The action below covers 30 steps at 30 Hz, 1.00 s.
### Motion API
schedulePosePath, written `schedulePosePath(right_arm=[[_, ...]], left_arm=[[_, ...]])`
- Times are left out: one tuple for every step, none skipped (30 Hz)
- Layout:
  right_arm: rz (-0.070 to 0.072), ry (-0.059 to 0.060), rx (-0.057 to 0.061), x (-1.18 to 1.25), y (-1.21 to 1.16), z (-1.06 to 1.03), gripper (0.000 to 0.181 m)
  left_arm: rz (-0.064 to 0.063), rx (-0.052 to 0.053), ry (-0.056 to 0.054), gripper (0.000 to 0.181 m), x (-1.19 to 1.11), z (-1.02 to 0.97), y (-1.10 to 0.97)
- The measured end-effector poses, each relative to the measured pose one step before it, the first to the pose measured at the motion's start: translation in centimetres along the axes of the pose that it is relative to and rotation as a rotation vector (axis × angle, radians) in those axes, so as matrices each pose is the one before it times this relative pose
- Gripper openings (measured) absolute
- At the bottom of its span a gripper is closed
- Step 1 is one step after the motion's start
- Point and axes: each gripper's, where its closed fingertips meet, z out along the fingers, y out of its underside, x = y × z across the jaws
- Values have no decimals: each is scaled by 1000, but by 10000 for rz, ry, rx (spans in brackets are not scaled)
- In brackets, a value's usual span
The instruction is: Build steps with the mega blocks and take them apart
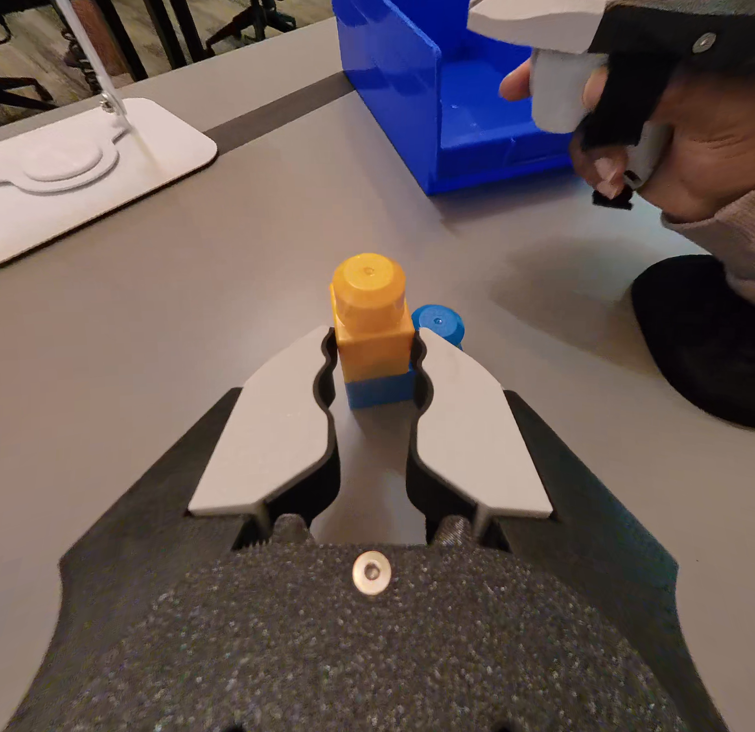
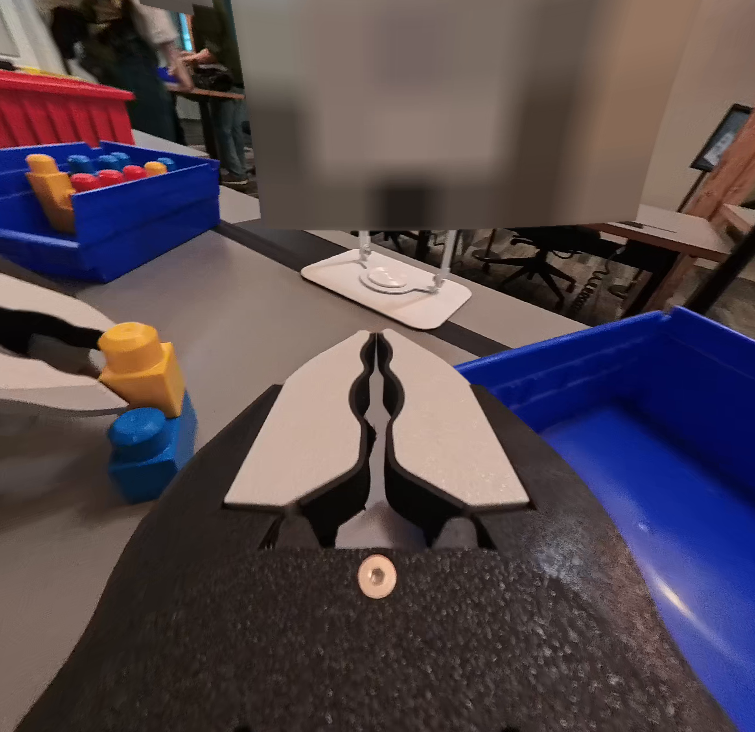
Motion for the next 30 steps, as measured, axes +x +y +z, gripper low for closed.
schedulePosePath(right_arm=[[-20, -317, -59, -561, 67, 63, 0], [27, -282, -65, -527, 43, 79, 2], [43, -378, -85, -693, 39, 101, 4], [39, -497, -181, -894, 139, 166, 7], [44, -460, -256, -902, 210, 214, 13], [-5, -481, -271, -1010, 191, 256, 19], [-63, -509, -355, -1098, 279, 295, 25], [-62, -423, -417, -1032, 335, 364, 32], [-51, -382, -418, -1024, 317, 427, 41], [-57, -248, -325, -886, 174, 471, 50], [-126, -200, -315, -858, 144, 529, 58], [-155, -117, -396, -767, 259, 590, 63], [-184, -52, -401, -675, 291, 684, 67], [-162, -28, -361, -627, 245, 751, 69], [-114, -20, -300, -580, 169, 759, 70], [-96, 22, -243, -438, 123, 713, 70], [-104, 112, -187, -199, 84, 625, 69], [-107, 167, -174, 3, 137, 488, 66], [-113, 140, -103, 54, 139, 300, 51], [-100, 89, 46, 65, 31, 112, 38], [-37, 18, 103, 53, -36, -30, 38], [-78, -109, 103, -38, -3, -155, 38], [-11, -37, 329, 122, -252, -309, 37], [167, -98, 504, 155, -473, -488, 37], [327, -236, 569, 106, -636, -634, 37], [345, -181, 736, 217, -900, -787, 37], [362, -86, 755, 386, -1003, -862, 37], [378, -150, 707, 305, -1040, -855, 37], [375, -252, 795, 105, -1184, -831, 37], [388, -352, 873, -102, -1317, -763, 37]], left_arm=[[-66, -5, 215, 35, 336, 56, 51], [-82, -45, 262, 41, 387, 25, 113], [-16, 18, 243, 46, 355, -71, -13], [87, 131, 190, 49, 254, -214, -241], [168, 234, 175, 54, 174, -337, -459], [189, 312, 206, 58, 123, -441, -647], [177, 373, 210, 59, -12, -545, -777], [148, 416, 115, 59, -275, -615, -849], [98, 428, -17, 59, -611, -628, -852], [14, 376, -95, 57, -860, -587, -737], [-106, 277, -142, 57, -1005, -491, -522], [-183, 203, -153, 56, -1006, -379, -313], [-158, 153, -173, 54, -942, -266, -124], [-82, 85, -228, 52, -904, -178, 73], [-50, 57, -206, 51, -736, -121, 131], [-82, 90, -88, 50, -407, -81, 32], [-98, 120, 22, 50, -97, -83, -100], [-37, 102, 48, 50, 53, -67, -112], [57, 56, 31, 50, 108, -50, -70], [107, 38, 51, 50, 185, -33, -67], [110, 64, 97, 51, 243, -16, -112], [85, 102, 113, 52, 248, -8, -142], [28, 118, 157, 53, 282, 4, -139], [-69, 116, 214, 54, 327, 27, -126], [-161, 125, 260, 54, 386, 35, -125], [-204, 145, 303, 54, 449, 47, -137], [-201, 171, 304, 55, 488, 49, -159], [-150, 201, 276, 55, 503, 36, -206], [-78, 206, 272, 55, 572, 52, -226], [-20, 176, 253, 56, 599, 81, -182]])
